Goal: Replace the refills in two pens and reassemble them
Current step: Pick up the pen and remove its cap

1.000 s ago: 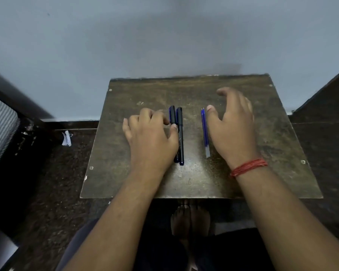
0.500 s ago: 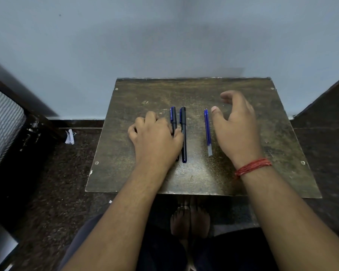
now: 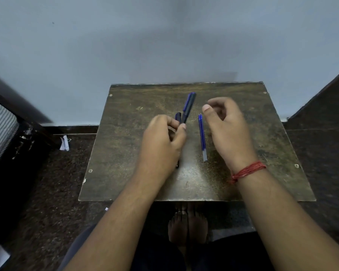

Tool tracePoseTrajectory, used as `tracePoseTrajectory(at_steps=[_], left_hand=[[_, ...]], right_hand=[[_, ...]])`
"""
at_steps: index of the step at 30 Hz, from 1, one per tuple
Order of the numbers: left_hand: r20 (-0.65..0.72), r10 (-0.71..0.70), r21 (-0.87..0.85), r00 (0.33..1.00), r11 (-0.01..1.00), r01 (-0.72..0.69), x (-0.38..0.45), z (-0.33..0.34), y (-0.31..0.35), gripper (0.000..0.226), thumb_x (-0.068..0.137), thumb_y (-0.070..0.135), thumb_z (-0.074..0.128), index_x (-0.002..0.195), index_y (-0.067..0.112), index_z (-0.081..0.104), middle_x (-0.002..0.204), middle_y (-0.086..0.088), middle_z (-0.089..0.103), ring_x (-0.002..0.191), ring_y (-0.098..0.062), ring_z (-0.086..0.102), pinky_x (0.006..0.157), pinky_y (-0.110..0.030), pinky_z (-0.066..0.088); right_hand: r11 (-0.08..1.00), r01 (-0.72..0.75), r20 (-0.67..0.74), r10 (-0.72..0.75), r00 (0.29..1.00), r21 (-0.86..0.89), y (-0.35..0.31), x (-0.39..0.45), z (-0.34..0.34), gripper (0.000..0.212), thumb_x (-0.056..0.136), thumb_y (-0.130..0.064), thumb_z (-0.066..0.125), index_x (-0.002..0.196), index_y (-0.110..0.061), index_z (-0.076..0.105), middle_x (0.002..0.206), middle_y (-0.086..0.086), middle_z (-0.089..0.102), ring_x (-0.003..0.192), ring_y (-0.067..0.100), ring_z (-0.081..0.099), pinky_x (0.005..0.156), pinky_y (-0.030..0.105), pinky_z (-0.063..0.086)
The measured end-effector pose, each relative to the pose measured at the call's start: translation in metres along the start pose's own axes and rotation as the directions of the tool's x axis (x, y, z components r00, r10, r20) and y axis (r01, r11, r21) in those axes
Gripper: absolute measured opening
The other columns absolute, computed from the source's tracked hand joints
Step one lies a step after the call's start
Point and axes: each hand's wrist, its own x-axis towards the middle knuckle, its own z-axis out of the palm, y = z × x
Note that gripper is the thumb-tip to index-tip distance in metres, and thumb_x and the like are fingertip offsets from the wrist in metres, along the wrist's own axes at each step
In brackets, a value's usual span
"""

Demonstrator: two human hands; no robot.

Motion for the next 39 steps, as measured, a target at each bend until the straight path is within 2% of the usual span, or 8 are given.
tracePoseTrajectory(at_steps=[6, 10, 21, 23, 25, 30, 33, 39], left_hand=[[0.299, -0.062, -0.413, 0.952, 0.891, 0.188, -0.008, 0.014, 0.008, 0.007, 0.101, 0.017, 0.052, 0.098, 0.022, 0.048, 0.074, 0.001, 0.066, 0.044, -0.014, 0.051, 0.042, -0.030, 0.045], [0.351, -0.120, -0.451, 0.929, 0.847, 0.280, -0.009, 0.016, 0.005, 0.014, 0.103, 0.030, 0.046, 0.093, 0.022, 0.051, 0.063, 0.006, 0.052, 0.042, -0.009, 0.037, 0.041, -0.025, 0.032], [0.347, -0.107, -0.385, 0.932, 0.890, 0.245, -0.010, 0.029, 0.009, 0.029, 0.091, 0.048, 0.039, 0.076, 0.031, 0.056, 0.053, 0.012, 0.044, 0.040, -0.003, 0.034, 0.045, -0.031, 0.025], [0.377, -0.084, -0.350, 0.923, 0.909, 0.225, -0.017, 0.029, 0.006, 0.029, 0.094, 0.047, 0.038, 0.077, 0.031, 0.057, 0.052, 0.012, 0.042, 0.041, -0.003, 0.034, 0.045, -0.031, 0.024], [0.403, -0.068, -0.343, 0.913, 0.913, 0.219, -0.029, 0.031, 0.005, 0.031, 0.101, 0.039, 0.039, 0.080, 0.028, 0.058, 0.050, 0.013, 0.041, 0.040, -0.002, 0.033, 0.045, -0.029, 0.025], [0.382, -0.130, -0.523, 0.915, 0.786, 0.330, -0.023, 0.033, 0.015, 0.032, 0.107, 0.031, 0.035, 0.087, 0.021, 0.058, 0.052, 0.011, 0.037, 0.039, -0.005, 0.028, 0.042, -0.022, 0.022], [0.343, -0.170, -0.593, 0.924, 0.723, 0.353, -0.020, 0.024, 0.015, 0.031, 0.108, 0.025, 0.034, 0.092, 0.014, 0.058, 0.056, 0.003, 0.035, 0.040, -0.006, 0.025, 0.039, -0.019, 0.020], [0.228, -0.217, -0.705, 0.949, 0.635, 0.314, -0.007, 0.011, 0.007, 0.029, 0.108, 0.020, 0.034, 0.094, 0.012, 0.057, 0.055, 0.005, 0.040, 0.040, -0.006, 0.024, 0.038, -0.017, 0.020]], right_hand=[[0.875, -0.252, 0.195, 0.185, 0.963, 0.414, -0.003, -0.002, 0.003, 0.009, 0.097, -0.020, 0.063, 0.095, -0.012, 0.065, 0.078, 0.010, 0.065, 0.063, 0.027, 0.058, 0.051, 0.033, 0.051], [0.863, -0.252, 0.242, 0.157, 0.957, 0.438, -0.002, -0.001, 0.004, 0.003, 0.095, -0.013, 0.064, 0.093, -0.011, 0.066, 0.078, 0.006, 0.072, 0.071, 0.019, 0.065, 0.068, 0.036, 0.050], [0.673, -0.331, 0.219, 0.249, 0.943, 0.661, -0.014, -0.004, 0.001, 0.012, 0.099, -0.003, 0.052, 0.092, -0.005, 0.061, 0.067, 0.004, 0.066, 0.060, 0.015, 0.060, 0.055, 0.028, 0.047], [0.480, -0.307, 0.151, 0.335, 0.930, 0.822, -0.014, 0.011, -0.010, 0.019, 0.102, -0.004, 0.046, 0.090, -0.006, 0.060, 0.066, 0.003, 0.064, 0.060, 0.014, 0.059, 0.057, 0.027, 0.050], [0.501, -0.170, -0.017, 0.347, 0.938, 0.848, -0.008, 0.028, -0.028, 0.020, 0.103, -0.006, 0.046, 0.089, -0.008, 0.061, 0.067, 0.002, 0.064, 0.061, 0.014, 0.059, 0.061, 0.025, 0.053], [0.995, -0.070, -0.027, 0.072, 0.997, 0.068, 0.022, 0.020, -0.028, 0.007, 0.096, -0.018, 0.062, 0.093, -0.020, 0.067, 0.078, -0.002, 0.069, 0.071, 0.012, 0.065, 0.071, 0.036, 0.058], [0.941, -0.023, 0.016, 0.030, 0.999, -0.337, 0.025, 0.024, -0.026, 0.008, 0.095, -0.028, 0.062, 0.096, -0.024, 0.068, 0.097, 0.004, 0.067, 0.086, 0.018, 0.064, 0.079, 0.032, 0.051], [0.824, -0.058, 0.015, 0.081, 0.997, -0.564, 0.025, 0.016, -0.023, 0.016, 0.092, -0.035, 0.064, 0.099, -0.023, 0.056, 0.095, 0.000, 0.065, 0.091, 0.023, 0.062, 0.078, 0.039, 0.052]])
